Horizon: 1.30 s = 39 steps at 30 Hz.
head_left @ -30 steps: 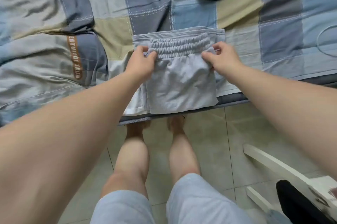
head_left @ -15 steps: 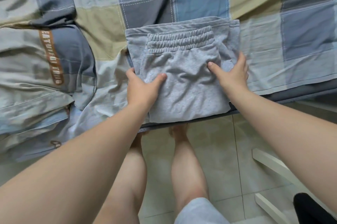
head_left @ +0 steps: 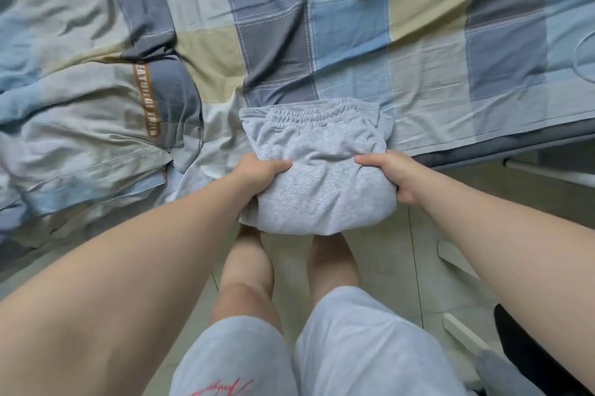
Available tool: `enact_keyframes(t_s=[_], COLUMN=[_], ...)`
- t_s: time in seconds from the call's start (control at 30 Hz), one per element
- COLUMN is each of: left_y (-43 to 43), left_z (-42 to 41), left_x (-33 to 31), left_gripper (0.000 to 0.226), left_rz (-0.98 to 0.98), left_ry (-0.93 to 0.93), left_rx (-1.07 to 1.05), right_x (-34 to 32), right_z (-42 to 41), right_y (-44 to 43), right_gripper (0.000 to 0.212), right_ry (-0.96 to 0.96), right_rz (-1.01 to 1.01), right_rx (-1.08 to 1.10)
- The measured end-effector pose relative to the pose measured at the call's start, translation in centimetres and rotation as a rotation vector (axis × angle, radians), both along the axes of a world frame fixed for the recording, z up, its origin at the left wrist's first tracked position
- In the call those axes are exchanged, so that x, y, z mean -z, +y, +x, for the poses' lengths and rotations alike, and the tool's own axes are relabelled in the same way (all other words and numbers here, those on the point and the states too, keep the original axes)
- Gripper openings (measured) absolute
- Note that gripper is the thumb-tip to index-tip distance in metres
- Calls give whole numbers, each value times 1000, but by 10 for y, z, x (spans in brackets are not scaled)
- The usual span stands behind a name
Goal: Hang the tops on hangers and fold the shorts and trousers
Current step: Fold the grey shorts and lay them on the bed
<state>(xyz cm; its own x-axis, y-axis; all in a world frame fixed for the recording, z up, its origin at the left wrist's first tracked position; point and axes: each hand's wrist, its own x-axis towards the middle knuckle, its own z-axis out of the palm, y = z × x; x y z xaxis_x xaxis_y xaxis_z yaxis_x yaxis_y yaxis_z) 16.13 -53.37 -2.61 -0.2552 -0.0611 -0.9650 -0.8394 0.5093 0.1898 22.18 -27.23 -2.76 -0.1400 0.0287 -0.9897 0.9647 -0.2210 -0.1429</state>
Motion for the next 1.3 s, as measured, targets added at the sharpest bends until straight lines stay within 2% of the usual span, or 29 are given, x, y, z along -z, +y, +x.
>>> enact_keyframes(t_s=[0.13, 0.33, 0.5, 0.57, 0.63, 0.73, 0.97, 1.13, 1.3], left_y=[-15, -37, -47, -45, -38, -23, 58, 136, 204], left_z=[13, 29, 29, 27, 29, 35, 76, 154, 277], left_x=[-62, -154, -213, -235, -255, -286, -363, -412, -463], left_gripper=[55, 71, 72, 62, 49, 56, 41, 28, 21], left_rz=[-51, -33, 58, 106, 178, 273, 575, 798, 1076], left_ry=[-93, -104, 0, 98, 182, 291, 561, 684, 768], left_rx=[65, 107, 170, 198, 229, 357, 705, 884, 988], right_x=[-62, -160, -229, -254, -276, -308, -390, -448, -491], right_z=[18, 53, 91, 107, 127, 155, 256, 359, 490], right_y=[-13, -44, -67, -75, -80, -80, -72, -59, -45], right_gripper=[32, 37, 31, 22, 18, 28, 36, 41, 48], right_ry=[-40, -51, 159, 238, 327, 450, 646, 780, 849], right_rz=[-8, -3, 139, 194, 243, 321, 571, 757, 997], right_rx=[-13, 78, 325, 413, 501, 609, 939, 1116, 1244])
